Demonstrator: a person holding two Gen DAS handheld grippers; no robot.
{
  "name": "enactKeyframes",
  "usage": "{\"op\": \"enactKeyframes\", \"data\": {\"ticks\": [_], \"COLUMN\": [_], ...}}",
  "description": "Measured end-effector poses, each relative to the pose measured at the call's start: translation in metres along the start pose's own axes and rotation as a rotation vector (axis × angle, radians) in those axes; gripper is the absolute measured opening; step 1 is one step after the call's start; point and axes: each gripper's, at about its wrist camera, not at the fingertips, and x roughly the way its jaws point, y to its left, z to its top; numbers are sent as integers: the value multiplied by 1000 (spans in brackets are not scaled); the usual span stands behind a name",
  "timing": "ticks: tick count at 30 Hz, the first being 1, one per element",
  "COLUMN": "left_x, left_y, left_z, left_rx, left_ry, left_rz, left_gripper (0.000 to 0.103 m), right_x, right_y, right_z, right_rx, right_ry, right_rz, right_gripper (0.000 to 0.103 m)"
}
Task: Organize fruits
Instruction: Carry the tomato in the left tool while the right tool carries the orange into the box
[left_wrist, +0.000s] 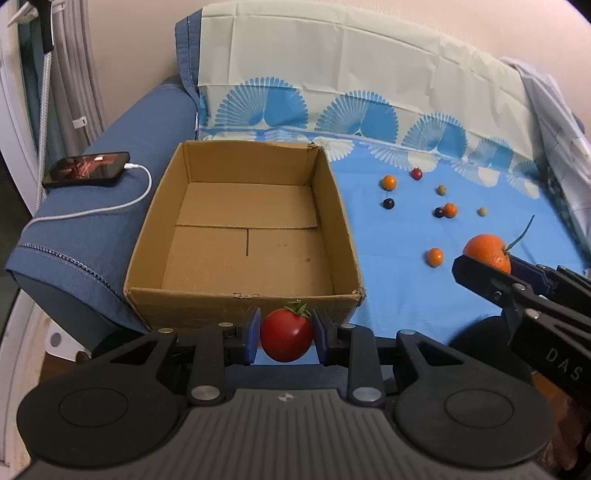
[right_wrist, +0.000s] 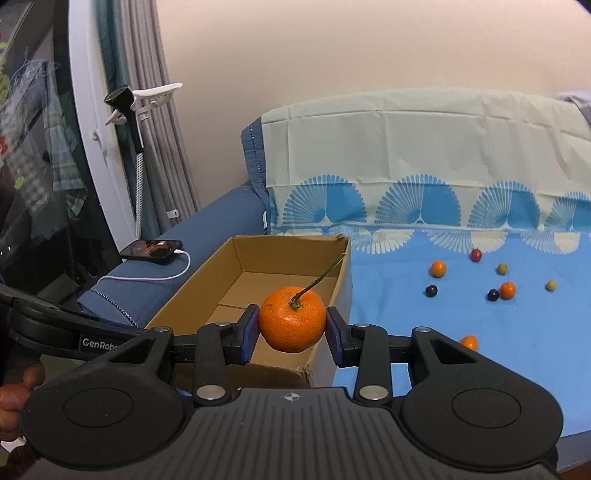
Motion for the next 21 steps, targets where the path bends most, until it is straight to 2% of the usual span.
{"op": "enactKeyframes", "data": {"ticks": [21], "left_x": [10], "left_y": [28], "left_z": [7], "left_rx": [-65], "left_ry": [-7], "left_rz": [-18], "left_gripper": [33], "right_x": [20], "right_y": [18], "right_z": [5], "right_rx": [-50], "right_ry": [49], "right_rz": [-15], "right_gripper": [40]}}
